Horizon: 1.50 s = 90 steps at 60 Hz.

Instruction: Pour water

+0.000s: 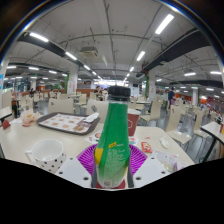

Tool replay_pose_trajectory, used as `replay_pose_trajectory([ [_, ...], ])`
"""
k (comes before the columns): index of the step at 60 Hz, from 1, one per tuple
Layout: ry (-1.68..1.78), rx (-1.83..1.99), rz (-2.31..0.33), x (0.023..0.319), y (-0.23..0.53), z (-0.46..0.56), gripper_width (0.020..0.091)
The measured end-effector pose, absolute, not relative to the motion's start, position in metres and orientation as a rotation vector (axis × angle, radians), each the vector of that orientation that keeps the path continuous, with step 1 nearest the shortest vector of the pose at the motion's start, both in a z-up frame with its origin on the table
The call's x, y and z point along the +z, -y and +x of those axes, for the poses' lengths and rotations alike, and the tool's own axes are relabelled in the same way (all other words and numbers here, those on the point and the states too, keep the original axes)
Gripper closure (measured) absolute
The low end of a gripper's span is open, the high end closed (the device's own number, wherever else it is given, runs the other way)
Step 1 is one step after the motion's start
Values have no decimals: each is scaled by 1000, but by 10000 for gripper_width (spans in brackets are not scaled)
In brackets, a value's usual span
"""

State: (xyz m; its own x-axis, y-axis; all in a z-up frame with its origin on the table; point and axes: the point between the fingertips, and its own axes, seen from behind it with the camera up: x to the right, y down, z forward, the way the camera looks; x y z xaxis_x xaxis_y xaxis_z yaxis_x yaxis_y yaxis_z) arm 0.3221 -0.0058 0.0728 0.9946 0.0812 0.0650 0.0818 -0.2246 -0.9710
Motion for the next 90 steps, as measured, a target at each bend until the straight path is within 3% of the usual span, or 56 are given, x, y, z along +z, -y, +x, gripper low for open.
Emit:
replay_pose_trajectory([
  [6,116,-30,-1795,71,0,320,698],
  [15,92,-28,-1843,69,6,323,548],
  [21,69,26,-1962,52,9,313,282],
  [23,65,30,-1975,55,15,310,235],
  [25,57,19,-1986,59,19,311,264],
  [42,-77,-134,-2117,97,110,303,255],
  [57,-119,-5,-2260,120,198,144,250],
  [71,-142,42,-2232,158,221,5,257],
  [82,-31,41,-2268,168,234,-59,260],
  [90,-41,76,-2316,154,241,-81,255],
])
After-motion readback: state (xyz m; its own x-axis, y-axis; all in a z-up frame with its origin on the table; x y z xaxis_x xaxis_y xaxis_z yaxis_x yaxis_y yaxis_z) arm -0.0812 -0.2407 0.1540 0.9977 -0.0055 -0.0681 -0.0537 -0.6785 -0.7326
